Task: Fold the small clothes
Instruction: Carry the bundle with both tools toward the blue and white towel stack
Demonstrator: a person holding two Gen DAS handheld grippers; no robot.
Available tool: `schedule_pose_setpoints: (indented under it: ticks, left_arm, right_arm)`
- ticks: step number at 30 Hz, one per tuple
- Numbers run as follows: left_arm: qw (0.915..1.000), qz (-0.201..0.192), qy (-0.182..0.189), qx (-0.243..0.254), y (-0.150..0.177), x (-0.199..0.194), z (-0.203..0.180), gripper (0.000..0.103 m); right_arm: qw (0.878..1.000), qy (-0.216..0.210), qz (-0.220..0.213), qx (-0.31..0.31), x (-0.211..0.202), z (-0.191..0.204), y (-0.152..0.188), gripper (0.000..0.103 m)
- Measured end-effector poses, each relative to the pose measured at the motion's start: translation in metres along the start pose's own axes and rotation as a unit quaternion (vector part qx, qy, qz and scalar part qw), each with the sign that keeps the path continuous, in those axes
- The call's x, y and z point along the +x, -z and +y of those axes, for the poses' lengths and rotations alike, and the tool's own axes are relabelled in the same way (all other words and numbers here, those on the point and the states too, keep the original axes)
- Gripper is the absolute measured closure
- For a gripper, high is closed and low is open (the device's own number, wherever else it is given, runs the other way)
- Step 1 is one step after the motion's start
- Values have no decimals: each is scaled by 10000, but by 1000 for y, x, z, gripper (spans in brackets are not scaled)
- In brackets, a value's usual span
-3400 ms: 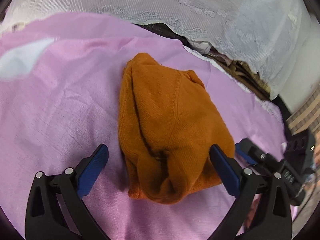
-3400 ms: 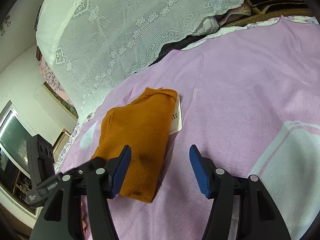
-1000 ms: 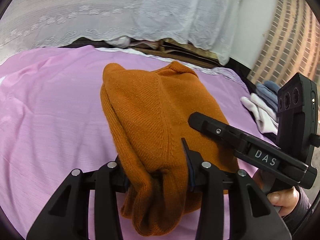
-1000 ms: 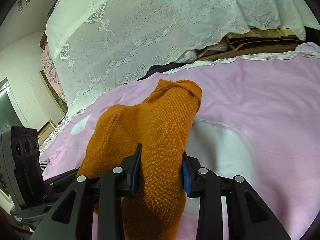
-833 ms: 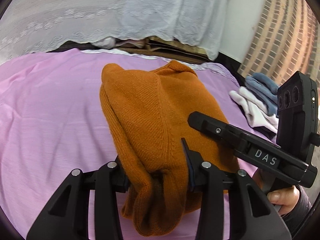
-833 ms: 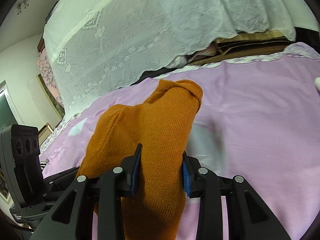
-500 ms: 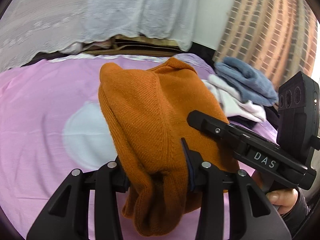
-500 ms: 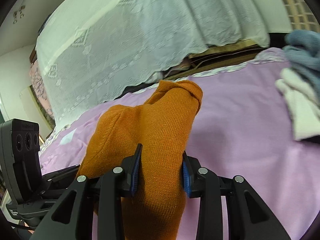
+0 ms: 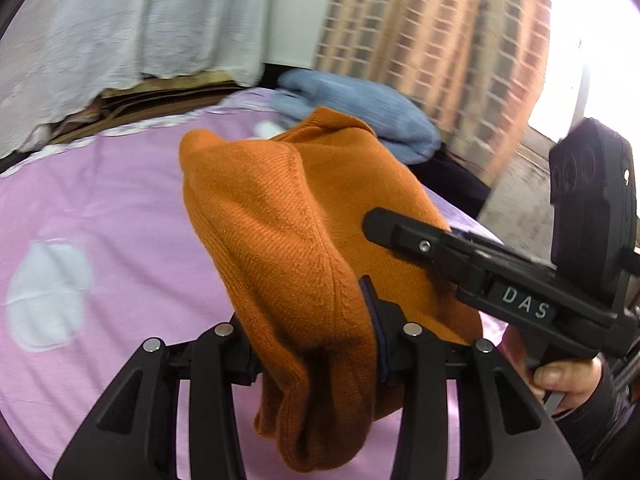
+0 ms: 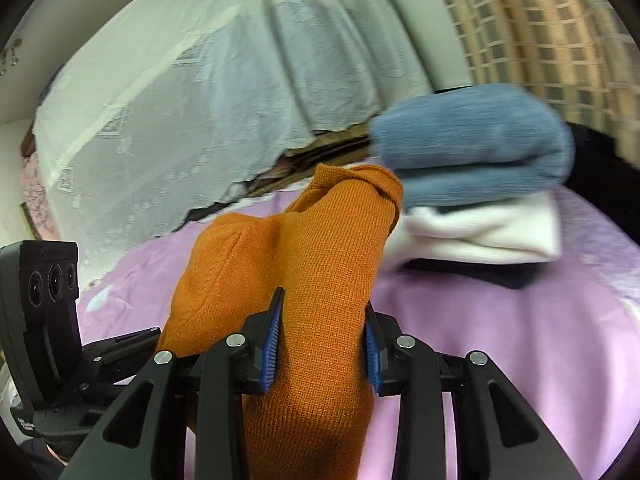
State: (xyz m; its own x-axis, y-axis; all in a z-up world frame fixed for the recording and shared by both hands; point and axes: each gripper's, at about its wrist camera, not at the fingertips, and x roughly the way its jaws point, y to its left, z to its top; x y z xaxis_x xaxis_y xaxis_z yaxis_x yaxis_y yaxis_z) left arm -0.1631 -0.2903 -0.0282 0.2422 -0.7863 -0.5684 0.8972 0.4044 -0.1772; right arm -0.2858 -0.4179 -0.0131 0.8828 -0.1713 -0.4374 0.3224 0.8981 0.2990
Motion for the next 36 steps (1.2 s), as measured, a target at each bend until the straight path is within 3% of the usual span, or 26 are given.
schedule_pose_setpoints:
  ticks: [3,8,13,21,24,26,28,32,36]
  left_arm:
    - [9993,132,329,93,0,18,-31,64]
    - [9974,274,612,273,-4,45,-70,64]
    - [9960,441,702,334,2,67,-92,64]
    - [9949,671,665,361,15,82,-90,62]
    - [9948,723,642,312,18,88,-85,53]
    - [9951,758,599,208,18,92,-80,36]
    - [9943,843,646,-44,19,96,-68,27]
    - [9918,888,827,-394,19,89,-53,26]
    - [9964,220,761,-306,6,50,-49,26]
  right_arm:
    - [9986,459,87,-262,-22,-20,0,68]
    - [9958,866,130,-260,-46,-52,5,68]
    - [9953,952,146,98,-53,-86,19,68]
    - [9914,853,469,872,-45,-126,50,66]
    - [9886,724,577,1183,-40,-140,56,63]
    - [9882,684,603,1234,-40,-143,59,60]
    - [9886,763,646,1123,-39,-140,59,56]
    - [9886,909,694,975,-43,-133,54,51]
    - [9901,1342,220,336,-69,-113,35,51]
